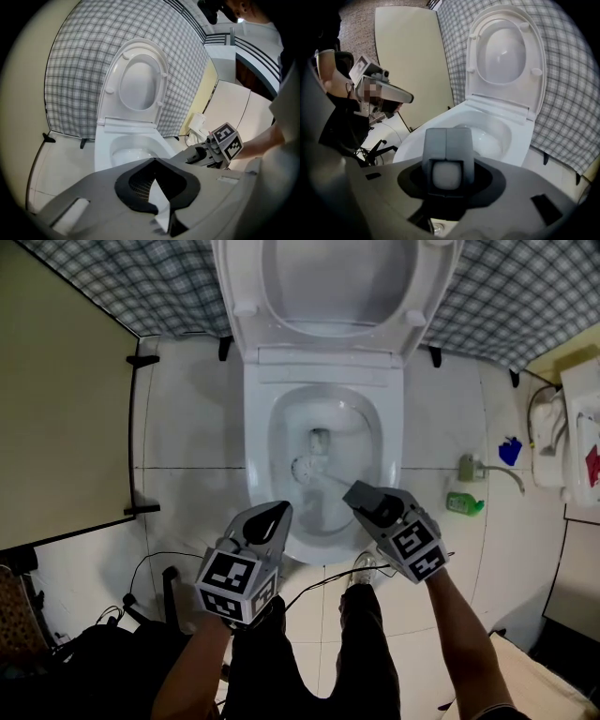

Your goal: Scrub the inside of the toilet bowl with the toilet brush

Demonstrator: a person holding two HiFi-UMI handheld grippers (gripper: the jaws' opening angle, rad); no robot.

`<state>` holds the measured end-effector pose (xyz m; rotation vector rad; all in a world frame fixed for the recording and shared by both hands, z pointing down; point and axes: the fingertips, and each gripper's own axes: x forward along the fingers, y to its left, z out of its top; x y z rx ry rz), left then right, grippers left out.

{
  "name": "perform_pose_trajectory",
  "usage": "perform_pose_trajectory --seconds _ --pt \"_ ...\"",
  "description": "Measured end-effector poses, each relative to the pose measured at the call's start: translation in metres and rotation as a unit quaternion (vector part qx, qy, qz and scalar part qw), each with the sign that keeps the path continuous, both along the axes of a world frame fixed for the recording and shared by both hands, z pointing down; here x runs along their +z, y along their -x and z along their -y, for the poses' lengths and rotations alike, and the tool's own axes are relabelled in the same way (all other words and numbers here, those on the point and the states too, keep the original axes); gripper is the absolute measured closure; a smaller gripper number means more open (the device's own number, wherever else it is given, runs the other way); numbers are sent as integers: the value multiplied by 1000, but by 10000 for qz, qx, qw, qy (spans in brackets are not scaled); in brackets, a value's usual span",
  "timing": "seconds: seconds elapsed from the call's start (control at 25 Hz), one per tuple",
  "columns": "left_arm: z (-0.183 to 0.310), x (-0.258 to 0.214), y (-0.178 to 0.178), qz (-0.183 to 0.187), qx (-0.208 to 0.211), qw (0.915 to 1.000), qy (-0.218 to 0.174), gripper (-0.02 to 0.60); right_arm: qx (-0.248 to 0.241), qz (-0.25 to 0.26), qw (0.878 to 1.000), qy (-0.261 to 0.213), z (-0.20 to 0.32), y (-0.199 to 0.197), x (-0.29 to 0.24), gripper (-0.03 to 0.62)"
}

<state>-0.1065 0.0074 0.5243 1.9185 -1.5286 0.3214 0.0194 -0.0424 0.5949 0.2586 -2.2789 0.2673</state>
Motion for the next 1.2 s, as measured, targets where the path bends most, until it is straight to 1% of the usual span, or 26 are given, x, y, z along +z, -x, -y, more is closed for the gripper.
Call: perform_pose_trajectory --seconds 0.24,0.4,0.48,0.56,0.72,0.84,1.0,1.12,1.2 --pt "-2 3 -8 -52 8 10000 -1 572 -847 -326 9958 122 -32 -29 -22 413" --pt "-2 2 -14 -97 23 10000 1 572 -1411 -618 9878 224 -46 -45 -41 413" --pt "-2 1 -14 -103 25 9999 -3 572 -1611 -815 9832 274 -49 -54 -46 413" --pt "-1 1 -13 -103 17 9999 -5 572 -1725 -1035 9793 217 -47 -62 -48 414" --pt "-2 3 -10 -109 1 9999 23 572 -1637 -1296 9780 11 -36 -65 -35 414" --pt "-4 3 -8 -111 12 9999 42 572 -1515 -1358 9790 -114 -27 -53 -20 414" --pt "-6 5 -7 -121 70 9999 60 572 -1472 -1538 9764 -353 -15 -32 5 414" --pt "-8 5 -8 -163 82 9998 69 572 -1240 -1647 9776 -416 1 -20 23 414" --pt "-10 6 -8 -184 79 9998 78 572 -1016 -1637 9805 -379 11 -11 32 414"
